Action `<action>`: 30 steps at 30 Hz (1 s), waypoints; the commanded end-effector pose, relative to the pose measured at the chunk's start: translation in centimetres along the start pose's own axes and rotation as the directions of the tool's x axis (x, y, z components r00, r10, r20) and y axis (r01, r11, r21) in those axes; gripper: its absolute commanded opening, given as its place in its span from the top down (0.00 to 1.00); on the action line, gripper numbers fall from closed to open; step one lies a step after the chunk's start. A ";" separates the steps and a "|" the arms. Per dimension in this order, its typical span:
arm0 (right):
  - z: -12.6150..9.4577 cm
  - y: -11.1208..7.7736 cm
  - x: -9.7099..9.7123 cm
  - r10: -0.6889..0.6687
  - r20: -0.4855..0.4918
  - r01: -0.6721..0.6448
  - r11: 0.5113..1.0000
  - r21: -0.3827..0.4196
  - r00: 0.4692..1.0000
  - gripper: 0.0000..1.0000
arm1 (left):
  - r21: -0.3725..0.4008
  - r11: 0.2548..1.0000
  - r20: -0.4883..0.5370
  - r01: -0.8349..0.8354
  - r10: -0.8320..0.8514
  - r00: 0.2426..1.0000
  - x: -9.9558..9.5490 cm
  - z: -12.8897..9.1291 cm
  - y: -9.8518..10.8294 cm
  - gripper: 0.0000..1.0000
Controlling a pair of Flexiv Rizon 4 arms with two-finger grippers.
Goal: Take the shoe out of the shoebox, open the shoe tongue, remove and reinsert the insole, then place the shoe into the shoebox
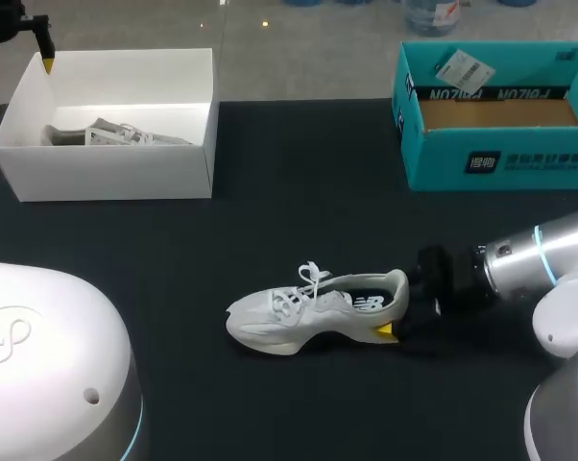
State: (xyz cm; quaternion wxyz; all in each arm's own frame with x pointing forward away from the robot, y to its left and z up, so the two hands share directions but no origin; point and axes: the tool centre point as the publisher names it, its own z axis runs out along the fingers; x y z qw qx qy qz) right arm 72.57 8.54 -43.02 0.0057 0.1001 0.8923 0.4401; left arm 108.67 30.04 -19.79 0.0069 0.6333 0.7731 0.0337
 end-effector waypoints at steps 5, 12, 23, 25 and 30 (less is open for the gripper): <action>0.8 -0.5 0.5 0.001 0.001 -0.001 1.000 0.004 1.000 1.00 | -0.001 1.000 -0.001 0.000 0.000 1.000 0.0 0.0 0.0 0.00; 0.8 -0.5 0.5 0.001 0.001 -0.001 1.000 0.004 1.000 1.00 | -0.001 1.000 -0.001 0.000 0.000 1.000 0.0 0.0 0.0 0.00; 0.8 -0.5 0.5 0.001 0.001 -0.001 1.000 0.004 1.000 1.00 | -0.008 0.999 -0.010 0.046 -0.046 0.999 -0.2 -0.2 -1.3 0.00; 0.8 -0.5 0.5 0.001 0.001 -0.001 1.000 0.004 1.000 1.00 | -0.019 0.997 -0.006 0.080 -0.080 0.997 -0.5 -0.6 -2.5 0.00; 0.8 -0.5 0.5 0.001 0.001 -0.001 1.000 0.004 1.000 1.00 | -0.050 0.952 -0.057 0.303 -0.306 0.950 -0.9 -1.4 -5.0 0.00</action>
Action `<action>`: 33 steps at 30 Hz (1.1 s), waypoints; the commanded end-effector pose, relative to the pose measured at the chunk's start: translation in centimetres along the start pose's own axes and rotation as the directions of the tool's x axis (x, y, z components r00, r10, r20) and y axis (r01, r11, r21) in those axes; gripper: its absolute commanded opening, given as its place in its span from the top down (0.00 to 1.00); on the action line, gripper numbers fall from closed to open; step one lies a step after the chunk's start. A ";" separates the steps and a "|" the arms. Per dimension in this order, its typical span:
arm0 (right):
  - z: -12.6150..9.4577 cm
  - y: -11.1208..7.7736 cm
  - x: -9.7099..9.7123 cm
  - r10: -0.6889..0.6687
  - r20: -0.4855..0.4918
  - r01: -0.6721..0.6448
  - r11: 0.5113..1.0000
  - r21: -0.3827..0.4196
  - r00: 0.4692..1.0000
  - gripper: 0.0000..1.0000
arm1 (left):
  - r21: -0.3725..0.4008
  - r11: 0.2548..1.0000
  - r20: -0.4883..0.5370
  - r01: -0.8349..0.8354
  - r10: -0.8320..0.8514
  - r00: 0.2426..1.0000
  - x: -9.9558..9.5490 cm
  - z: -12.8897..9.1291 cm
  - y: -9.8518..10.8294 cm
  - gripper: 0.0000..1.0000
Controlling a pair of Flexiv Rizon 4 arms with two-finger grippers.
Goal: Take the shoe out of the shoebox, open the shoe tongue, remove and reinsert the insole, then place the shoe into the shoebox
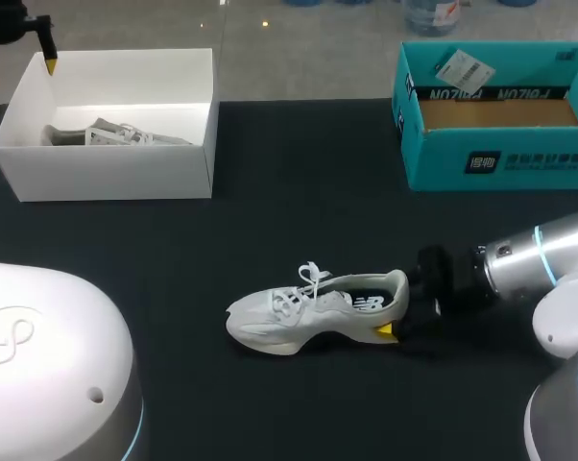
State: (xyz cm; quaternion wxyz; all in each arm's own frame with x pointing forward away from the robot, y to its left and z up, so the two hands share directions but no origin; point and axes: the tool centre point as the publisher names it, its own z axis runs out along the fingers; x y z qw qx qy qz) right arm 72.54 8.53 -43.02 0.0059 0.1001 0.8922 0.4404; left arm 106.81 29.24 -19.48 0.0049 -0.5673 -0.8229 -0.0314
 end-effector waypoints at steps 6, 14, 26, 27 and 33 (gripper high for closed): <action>0.9 -0.5 0.4 0.001 0.001 -0.001 1.000 0.005 1.000 1.00 | -0.103 0.904 -0.044 0.415 -0.421 0.906 -0.2 -1.3 -6.0 0.00; 0.9 -0.5 0.4 0.001 0.001 -0.001 1.000 0.005 1.000 1.00 | -0.146 0.711 0.061 0.688 -0.688 0.723 -1.0 -2.1 -9.8 0.00; 0.9 -0.5 0.4 0.001 0.001 -0.001 1.000 0.005 1.000 1.00 | -0.117 0.680 0.053 0.724 -0.723 0.689 -1.5 -2.2 -10.9 0.00; 0.9 -0.5 0.4 0.001 0.001 -0.001 1.000 0.005 1.000 1.00 | -0.117 0.680 0.053 0.724 -0.723 0.689 -1.5 -2.2 -10.9 0.00; 0.9 -0.5 0.4 0.001 0.001 -0.001 1.000 0.005 1.000 1.00 | -0.117 0.680 0.053 0.724 -0.723 0.689 -1.5 -2.2 -10.9 0.00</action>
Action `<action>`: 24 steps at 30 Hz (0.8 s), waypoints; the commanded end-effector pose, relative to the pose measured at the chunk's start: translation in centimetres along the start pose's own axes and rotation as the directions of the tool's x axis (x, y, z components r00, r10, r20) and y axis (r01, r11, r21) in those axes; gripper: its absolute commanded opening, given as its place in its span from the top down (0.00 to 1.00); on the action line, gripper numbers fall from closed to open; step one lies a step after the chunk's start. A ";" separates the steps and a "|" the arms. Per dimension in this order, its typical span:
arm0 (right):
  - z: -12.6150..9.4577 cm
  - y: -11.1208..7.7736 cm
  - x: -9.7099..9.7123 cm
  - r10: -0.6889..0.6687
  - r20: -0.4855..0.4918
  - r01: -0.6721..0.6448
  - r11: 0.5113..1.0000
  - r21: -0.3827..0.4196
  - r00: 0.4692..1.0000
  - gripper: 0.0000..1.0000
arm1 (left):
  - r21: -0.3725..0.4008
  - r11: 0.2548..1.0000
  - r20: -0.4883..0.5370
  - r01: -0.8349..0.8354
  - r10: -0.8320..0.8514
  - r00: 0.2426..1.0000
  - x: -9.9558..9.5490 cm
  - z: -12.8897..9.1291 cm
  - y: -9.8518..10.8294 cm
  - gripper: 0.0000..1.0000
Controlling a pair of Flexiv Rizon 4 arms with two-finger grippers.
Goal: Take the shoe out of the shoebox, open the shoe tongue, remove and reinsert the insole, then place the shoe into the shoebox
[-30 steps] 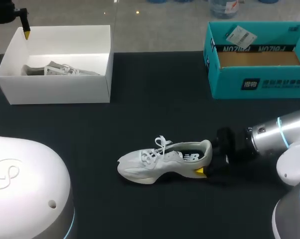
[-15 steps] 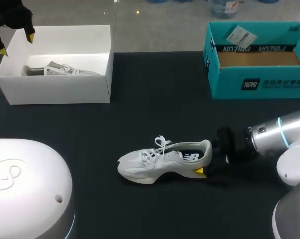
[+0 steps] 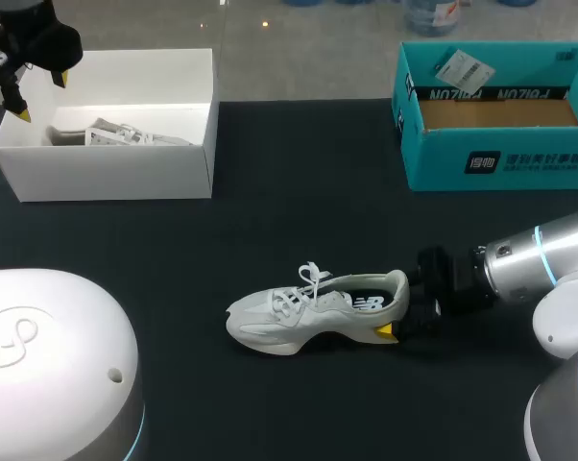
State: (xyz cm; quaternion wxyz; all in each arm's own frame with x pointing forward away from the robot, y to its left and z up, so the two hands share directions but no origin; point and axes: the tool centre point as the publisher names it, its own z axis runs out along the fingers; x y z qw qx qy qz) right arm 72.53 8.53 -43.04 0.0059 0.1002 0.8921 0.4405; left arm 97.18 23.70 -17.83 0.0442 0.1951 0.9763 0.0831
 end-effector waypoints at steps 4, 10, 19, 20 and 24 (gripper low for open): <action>0.8 -0.5 0.4 0.001 0.001 -0.001 1.000 0.005 1.000 1.00 | 0.030 0.977 -0.073 0.212 -0.209 0.975 0.2 -0.4 -0.8 0.00; 0.8 -0.5 0.4 0.001 0.001 -0.001 1.000 0.005 1.000 1.00 | -0.062 0.869 -0.138 0.491 -0.495 0.858 1.5 -1.3 -3.4 0.00; 0.8 -0.5 0.4 0.001 0.001 -0.001 1.000 0.005 1.000 1.00 | -0.139 0.507 -0.151 0.851 -0.860 0.488 2.6 -1.2 -5.9 0.00; 0.8 -0.5 0.4 0.001 0.001 -0.001 1.000 0.005 1.000 1.00 | -0.131 0.488 -0.144 0.863 -0.871 0.470 2.7 -1.2 -6.1 0.00; 0.8 -0.5 0.4 0.001 0.001 -0.001 1.000 0.005 1.000 1.00 | -0.129 0.407 -0.165 0.904 -0.908 0.385 3.2 -1.0 -7.3 0.00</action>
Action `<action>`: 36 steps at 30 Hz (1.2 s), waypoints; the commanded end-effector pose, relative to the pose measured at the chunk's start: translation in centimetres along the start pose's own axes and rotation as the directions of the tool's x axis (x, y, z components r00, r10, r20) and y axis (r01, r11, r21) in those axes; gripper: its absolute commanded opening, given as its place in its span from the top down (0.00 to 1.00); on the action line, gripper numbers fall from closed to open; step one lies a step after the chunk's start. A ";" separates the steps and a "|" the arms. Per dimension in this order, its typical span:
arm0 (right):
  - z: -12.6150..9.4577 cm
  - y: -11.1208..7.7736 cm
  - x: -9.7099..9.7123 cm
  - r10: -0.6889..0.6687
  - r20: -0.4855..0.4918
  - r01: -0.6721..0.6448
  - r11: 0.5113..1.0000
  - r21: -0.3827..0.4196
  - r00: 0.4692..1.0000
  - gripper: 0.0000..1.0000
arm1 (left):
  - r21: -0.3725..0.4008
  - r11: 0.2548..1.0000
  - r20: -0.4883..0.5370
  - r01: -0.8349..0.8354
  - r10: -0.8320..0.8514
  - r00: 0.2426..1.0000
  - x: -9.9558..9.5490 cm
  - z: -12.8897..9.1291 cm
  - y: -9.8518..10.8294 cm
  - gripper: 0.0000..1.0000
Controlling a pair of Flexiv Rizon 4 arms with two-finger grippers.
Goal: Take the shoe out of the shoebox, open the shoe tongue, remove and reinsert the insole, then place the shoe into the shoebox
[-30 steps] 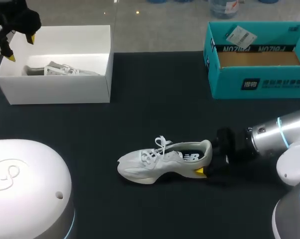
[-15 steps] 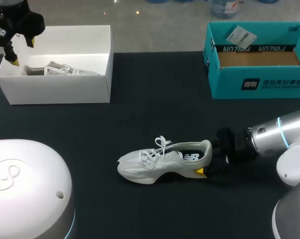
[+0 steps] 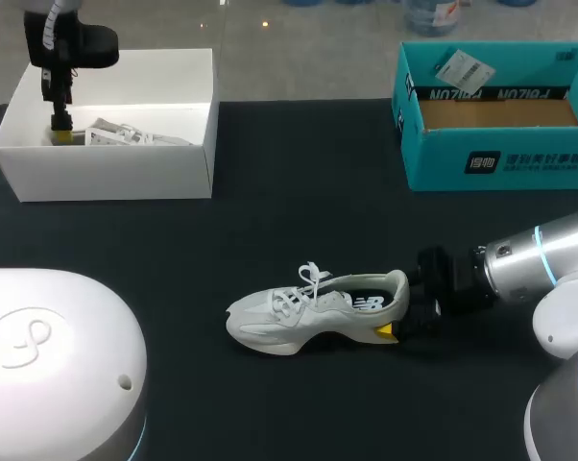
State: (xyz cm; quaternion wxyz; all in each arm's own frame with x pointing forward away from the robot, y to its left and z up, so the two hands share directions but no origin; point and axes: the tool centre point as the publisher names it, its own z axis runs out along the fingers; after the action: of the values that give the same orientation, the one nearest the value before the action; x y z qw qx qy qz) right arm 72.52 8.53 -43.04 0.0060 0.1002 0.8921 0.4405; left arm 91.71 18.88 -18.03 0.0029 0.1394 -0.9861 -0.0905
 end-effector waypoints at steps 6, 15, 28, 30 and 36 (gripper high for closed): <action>0.8 -0.5 0.4 0.001 0.001 -0.001 1.000 0.005 1.000 1.00 | -0.002 0.882 -0.081 0.472 -0.470 0.879 0.5 0.2 -0.7 0.00; 0.8 -0.5 0.4 0.001 0.001 -0.001 1.000 0.005 1.000 1.00 | -0.002 0.882 -0.081 0.472 -0.470 0.879 0.5 0.2 -0.7 0.00; 0.8 -0.5 0.4 0.001 0.001 -0.001 1.000 0.005 1.000 1.00 | 0.119 0.574 -0.172 0.810 -0.792 0.586 3.1 -0.4 -1.5 0.00; 0.8 -0.5 0.4 0.001 0.001 -0.001 1.000 0.005 1.000 1.00 | 0.115 0.518 -0.209 0.847 -0.821 0.531 3.5 -0.2 -1.9 0.00; 0.8 -0.5 0.4 0.001 0.001 -0.001 1.000 0.005 1.000 1.00 | 0.115 0.399 -0.206 0.909 -0.886 0.415 4.9 -0.4 -3.6 0.00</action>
State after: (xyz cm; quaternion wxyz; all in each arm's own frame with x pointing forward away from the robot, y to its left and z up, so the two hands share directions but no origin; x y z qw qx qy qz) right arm 72.52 8.53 -43.04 0.0060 0.1002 0.8921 0.4405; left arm 88.97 14.54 -18.15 0.0176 0.5770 -0.8165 -0.0045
